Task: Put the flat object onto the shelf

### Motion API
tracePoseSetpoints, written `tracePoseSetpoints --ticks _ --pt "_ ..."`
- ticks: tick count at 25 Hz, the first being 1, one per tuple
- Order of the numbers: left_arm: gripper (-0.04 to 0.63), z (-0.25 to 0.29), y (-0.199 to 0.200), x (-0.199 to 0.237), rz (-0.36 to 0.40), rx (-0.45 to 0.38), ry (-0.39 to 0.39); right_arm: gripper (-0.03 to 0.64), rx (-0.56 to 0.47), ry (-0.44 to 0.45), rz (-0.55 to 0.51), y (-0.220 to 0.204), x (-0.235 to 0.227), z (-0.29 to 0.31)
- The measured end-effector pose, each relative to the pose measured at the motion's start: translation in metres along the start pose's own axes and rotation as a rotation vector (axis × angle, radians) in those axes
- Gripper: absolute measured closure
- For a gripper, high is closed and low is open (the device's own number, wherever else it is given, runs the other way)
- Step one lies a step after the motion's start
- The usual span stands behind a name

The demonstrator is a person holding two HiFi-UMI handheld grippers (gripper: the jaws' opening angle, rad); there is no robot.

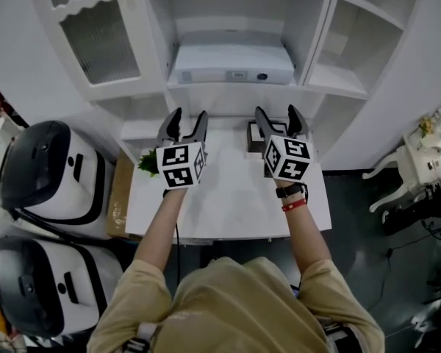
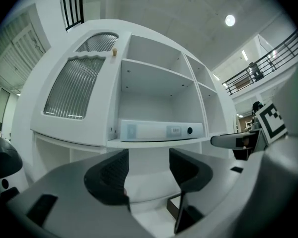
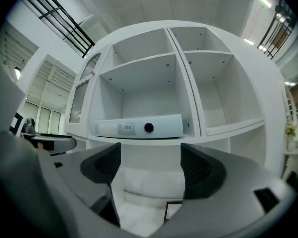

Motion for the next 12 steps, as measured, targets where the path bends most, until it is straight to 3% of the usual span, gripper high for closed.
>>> tracePoseSetpoints --ticks 12 --pt "0.41 -0.051 -0.043 -0.022 0.024 0.05 0.022 0.4 0.05 -0.009 -0.031 -0.04 0.001 -0.053"
Point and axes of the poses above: the fingertips, and each gripper's own axes: z forward along the fingers, x to its left, y out of its top, the point moved 9 cm from there along -z, backward along the fingers, and after that the axes turned 9 degrees about z, right-handed, at the moved point
